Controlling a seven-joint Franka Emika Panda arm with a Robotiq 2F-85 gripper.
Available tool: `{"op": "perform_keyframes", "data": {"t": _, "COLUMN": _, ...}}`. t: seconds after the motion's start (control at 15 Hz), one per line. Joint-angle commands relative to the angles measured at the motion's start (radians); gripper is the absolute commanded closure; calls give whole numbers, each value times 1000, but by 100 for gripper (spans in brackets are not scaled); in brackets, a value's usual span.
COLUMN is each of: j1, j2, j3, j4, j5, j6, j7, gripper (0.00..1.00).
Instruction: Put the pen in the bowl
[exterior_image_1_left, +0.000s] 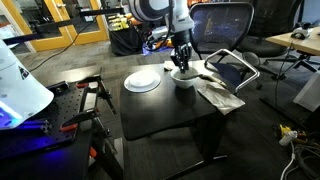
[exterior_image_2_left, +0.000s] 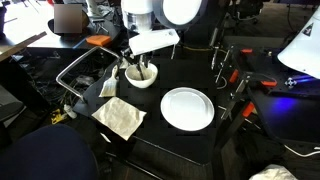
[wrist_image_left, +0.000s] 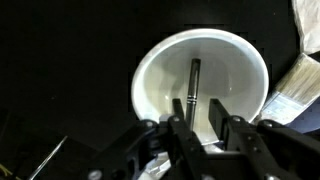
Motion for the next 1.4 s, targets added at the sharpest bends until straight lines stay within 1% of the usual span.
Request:
{"op": "perform_keyframes", "data": {"t": 0.0, "j1": -26, "j2": -8, "j3": 13, "j4": 17, "j5": -39, "j6": -32, "j7": 53, "gripper": 34}}
{"op": "perform_keyframes", "data": {"t": 0.27, "j1": -27, "j2": -30, "j3": 2, "j4": -7, "j5": -44, "j6": -15, "j7": 58, "gripper": 3}}
{"op": "perform_keyframes", "data": {"t": 0.33, "j1": -30, "j2": -39, "j3": 1, "j4": -16, "j5": -43, "j6": -9, "j7": 56, "gripper": 0}}
{"op": "perform_keyframes", "data": {"t": 0.93, "j1": -43, "j2": -128, "j3": 7, "j4": -92, "j5": -54, "j6": 45, "j7": 42, "gripper": 0}}
{"op": "perform_keyframes", "data": {"t": 1.07, "j1": -57, "j2": -154, "j3": 27, "j4": -114, "j5": -64, "j6": 57, "j7": 20, "gripper": 0}}
{"op": "perform_keyframes", "data": {"t": 1.13, "j1": -60, "j2": -95, "j3": 24, "j4": -55, "j5": -70, "j6": 26, "j7": 37, "gripper": 0}}
{"op": "perform_keyframes", "data": {"t": 1.33, "j1": -65, "j2": -95, "j3": 29, "j4": -57, "j5": -76, "j6": 27, "j7": 35, "gripper": 0}}
